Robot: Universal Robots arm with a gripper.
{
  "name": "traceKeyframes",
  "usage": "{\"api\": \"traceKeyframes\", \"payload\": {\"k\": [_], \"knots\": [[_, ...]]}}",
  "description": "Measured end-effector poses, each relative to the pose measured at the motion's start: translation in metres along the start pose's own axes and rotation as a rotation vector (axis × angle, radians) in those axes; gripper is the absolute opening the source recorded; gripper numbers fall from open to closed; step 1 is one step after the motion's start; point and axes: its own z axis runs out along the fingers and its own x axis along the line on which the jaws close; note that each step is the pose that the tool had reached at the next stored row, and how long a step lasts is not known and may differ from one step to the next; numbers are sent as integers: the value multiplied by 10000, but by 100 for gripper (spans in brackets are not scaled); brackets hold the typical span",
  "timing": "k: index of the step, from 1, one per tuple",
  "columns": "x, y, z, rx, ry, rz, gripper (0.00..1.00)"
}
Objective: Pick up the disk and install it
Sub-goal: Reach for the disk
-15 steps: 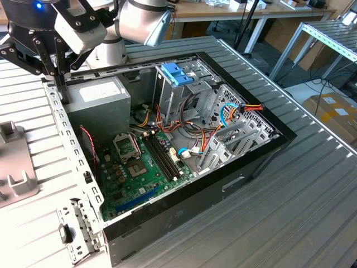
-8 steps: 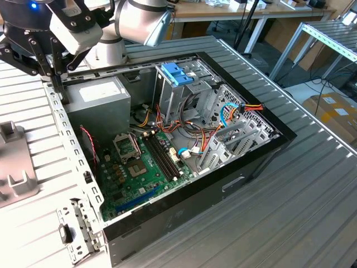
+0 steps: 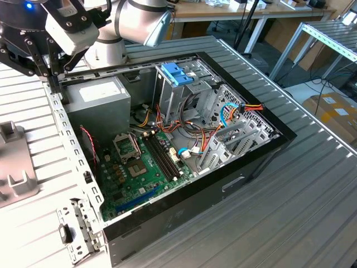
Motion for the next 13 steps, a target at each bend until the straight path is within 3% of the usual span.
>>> {"api": "traceKeyframes", "payload": {"k": [13], "knots": [[100, -7, -2, 0, 0, 0, 11]]}}
